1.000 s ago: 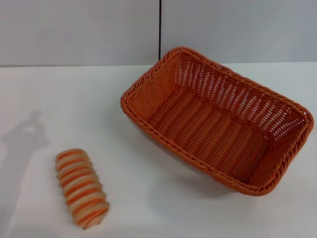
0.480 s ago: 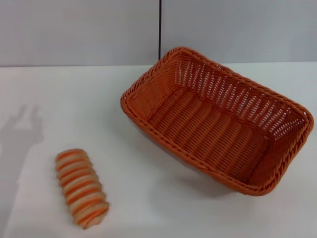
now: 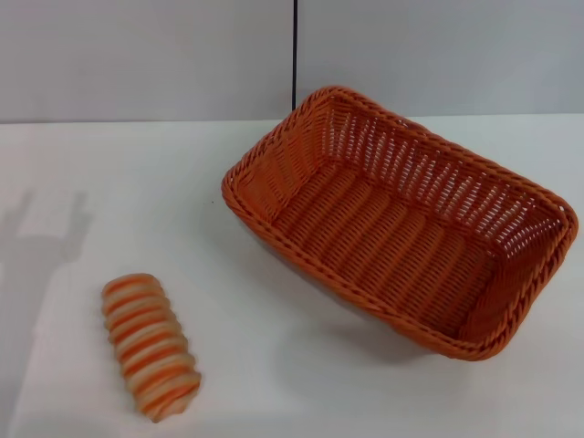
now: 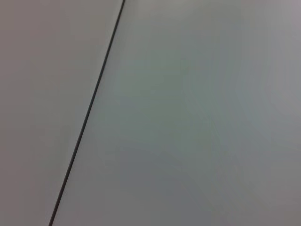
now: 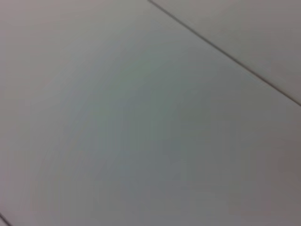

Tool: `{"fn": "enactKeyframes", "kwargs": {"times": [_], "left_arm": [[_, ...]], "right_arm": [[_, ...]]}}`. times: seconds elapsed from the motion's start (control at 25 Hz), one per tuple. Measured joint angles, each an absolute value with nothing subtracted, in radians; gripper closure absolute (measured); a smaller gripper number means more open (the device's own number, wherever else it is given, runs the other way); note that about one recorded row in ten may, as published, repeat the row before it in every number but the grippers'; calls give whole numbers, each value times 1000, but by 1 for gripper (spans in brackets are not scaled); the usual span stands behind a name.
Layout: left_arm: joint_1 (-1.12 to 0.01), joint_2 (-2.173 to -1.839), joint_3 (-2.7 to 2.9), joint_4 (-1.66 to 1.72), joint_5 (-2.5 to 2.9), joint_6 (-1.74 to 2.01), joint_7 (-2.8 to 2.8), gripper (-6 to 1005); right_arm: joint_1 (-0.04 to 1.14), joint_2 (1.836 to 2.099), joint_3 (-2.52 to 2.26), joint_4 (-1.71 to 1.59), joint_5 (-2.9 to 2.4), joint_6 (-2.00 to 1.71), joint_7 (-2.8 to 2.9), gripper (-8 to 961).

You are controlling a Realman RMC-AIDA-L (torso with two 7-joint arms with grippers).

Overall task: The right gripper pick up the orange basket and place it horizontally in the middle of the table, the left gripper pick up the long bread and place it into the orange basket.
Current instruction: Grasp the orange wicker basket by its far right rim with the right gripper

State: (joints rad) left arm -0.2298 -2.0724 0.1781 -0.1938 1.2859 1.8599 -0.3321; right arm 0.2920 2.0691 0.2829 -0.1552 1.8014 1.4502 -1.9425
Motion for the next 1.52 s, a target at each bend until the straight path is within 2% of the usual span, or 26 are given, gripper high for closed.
{"fn": "enactKeyframes", "kwargs": {"times": [0.12, 0.6, 0.96, 1.0, 1.04, 1.12, 1.2, 1.24, 1.32, 1.36, 1.4, 1.44, 1.52], "left_arm": [[-231, -2072, 174, -194, 1285, 1858, -349, 273], [-231, -2069, 161, -182, 1288, 1855, -388, 170], [-234, -2069, 171, -183, 1294, 1843, -393, 173], [-236, -2069, 171, -183, 1295, 1842, -393, 173], [-236, -2069, 171, -183, 1295, 1842, -393, 173], [-238, -2069, 175, -182, 1296, 1842, -394, 174], [-239, -2067, 199, -177, 1296, 1842, -396, 174], [-239, -2067, 199, -177, 1296, 1842, -396, 175], [-240, -2066, 222, -165, 1296, 1842, -397, 175], [-240, -2066, 231, -160, 1296, 1841, -397, 176], [-241, -2066, 247, -154, 1296, 1841, -397, 176], [-241, -2066, 247, -154, 1296, 1841, -397, 176], [-240, -2066, 251, -153, 1296, 1842, -397, 177]], "right_arm": [[295, 2069, 296, -156, 1802, 1448, -1935, 143], [302, 2065, 384, -184, 1795, 1517, -1838, 144], [306, 2062, 158, -393, 1765, 1696, -1879, 143], [306, 2048, 68, -447, 1764, 1711, -1861, 143], [306, 2048, 68, -447, 1764, 1711, -1861, 143], [307, 2022, -28, -492, 1765, 1716, -1813, 143], [314, 1982, -119, -543, 1770, 1742, -1728, 143], [314, 1982, -119, -543, 1770, 1742, -1728, 143], [323, 1957, -182, -609, 1765, 1762, -1659, 145], [325, 1944, -227, -654, 1762, 1767, -1611, 147], [331, 1916, -326, -754, 1759, 1769, -1509, 149], [331, 1916, -326, -754, 1759, 1769, -1509, 149], [339, 1890, -407, -878, 1750, 1770, -1396, 149]]}}
